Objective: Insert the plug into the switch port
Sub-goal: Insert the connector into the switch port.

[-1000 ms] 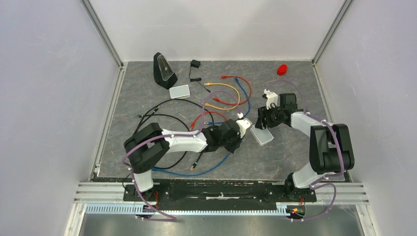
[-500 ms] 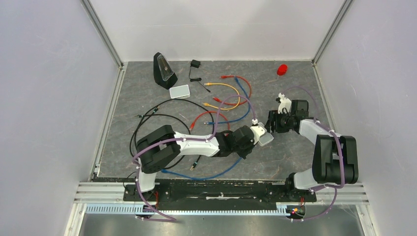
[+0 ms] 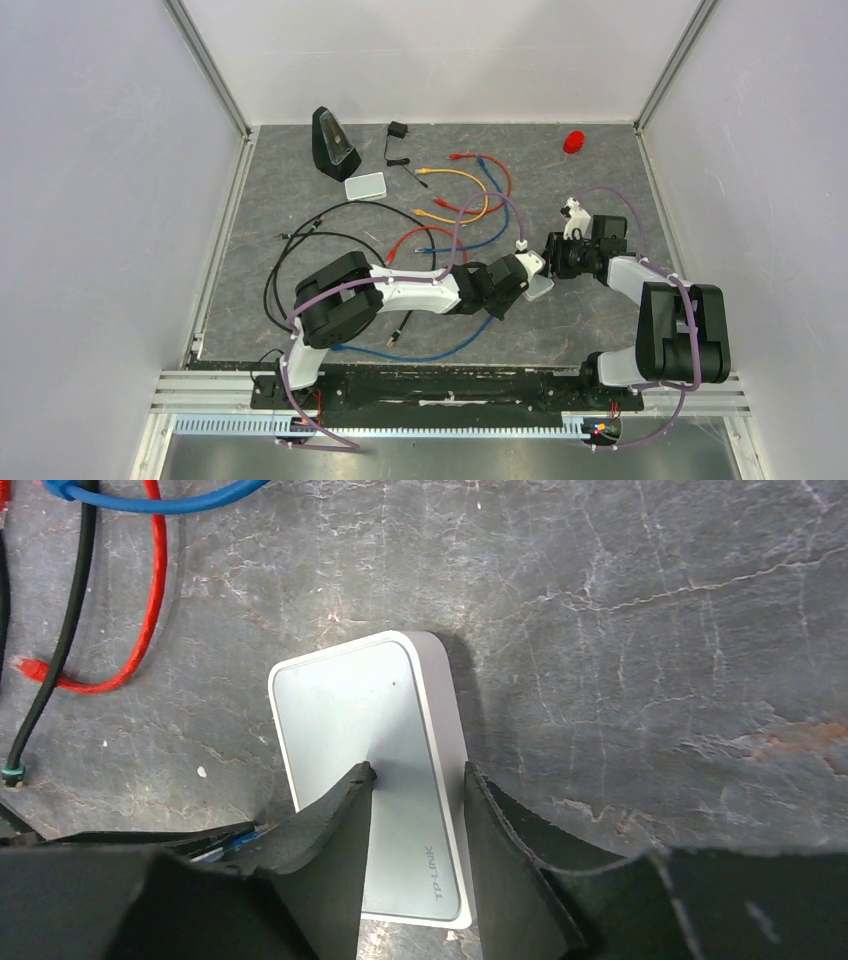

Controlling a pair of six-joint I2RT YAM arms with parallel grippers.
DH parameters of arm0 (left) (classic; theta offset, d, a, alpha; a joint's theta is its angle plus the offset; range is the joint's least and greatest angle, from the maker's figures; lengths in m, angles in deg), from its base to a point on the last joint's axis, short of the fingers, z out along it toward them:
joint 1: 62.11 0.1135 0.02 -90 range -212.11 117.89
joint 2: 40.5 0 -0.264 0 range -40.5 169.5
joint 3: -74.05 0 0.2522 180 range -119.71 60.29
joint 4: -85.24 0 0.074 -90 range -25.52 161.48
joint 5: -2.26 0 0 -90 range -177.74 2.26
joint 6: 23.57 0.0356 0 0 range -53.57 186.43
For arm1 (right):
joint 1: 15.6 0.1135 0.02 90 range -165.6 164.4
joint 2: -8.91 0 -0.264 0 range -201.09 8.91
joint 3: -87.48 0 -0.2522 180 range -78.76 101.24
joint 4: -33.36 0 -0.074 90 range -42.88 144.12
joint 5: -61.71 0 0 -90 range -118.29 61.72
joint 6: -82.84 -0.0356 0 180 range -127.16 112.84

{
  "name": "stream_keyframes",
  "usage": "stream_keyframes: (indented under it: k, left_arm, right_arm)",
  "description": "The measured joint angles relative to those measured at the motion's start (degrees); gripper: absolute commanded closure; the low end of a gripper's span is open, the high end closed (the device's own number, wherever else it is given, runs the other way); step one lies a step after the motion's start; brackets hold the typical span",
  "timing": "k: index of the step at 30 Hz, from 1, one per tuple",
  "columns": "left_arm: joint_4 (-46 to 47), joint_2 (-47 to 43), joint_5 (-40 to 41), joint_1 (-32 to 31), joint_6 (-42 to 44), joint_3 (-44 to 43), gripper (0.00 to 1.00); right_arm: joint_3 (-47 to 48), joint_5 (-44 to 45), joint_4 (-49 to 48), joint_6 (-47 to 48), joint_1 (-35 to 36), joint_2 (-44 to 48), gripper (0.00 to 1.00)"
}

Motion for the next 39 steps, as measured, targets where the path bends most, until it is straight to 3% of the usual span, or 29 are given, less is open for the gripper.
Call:
stream_keyframes:
  k: [16,39]
  left_arm:
    - [-4.6,3.0,-1.8,0.0,0.0,-5.6,0.98]
    - [-12.6,5.3,-1.7,0.0,-2.1,-11.3,0.98]
  right_arm:
    - [-4.1,-2.9,-7.0,-3.8,0.0,0.8,0.62]
    - [-5.5,-1.1,-8.1,-8.3,0.0,2.0,0.56]
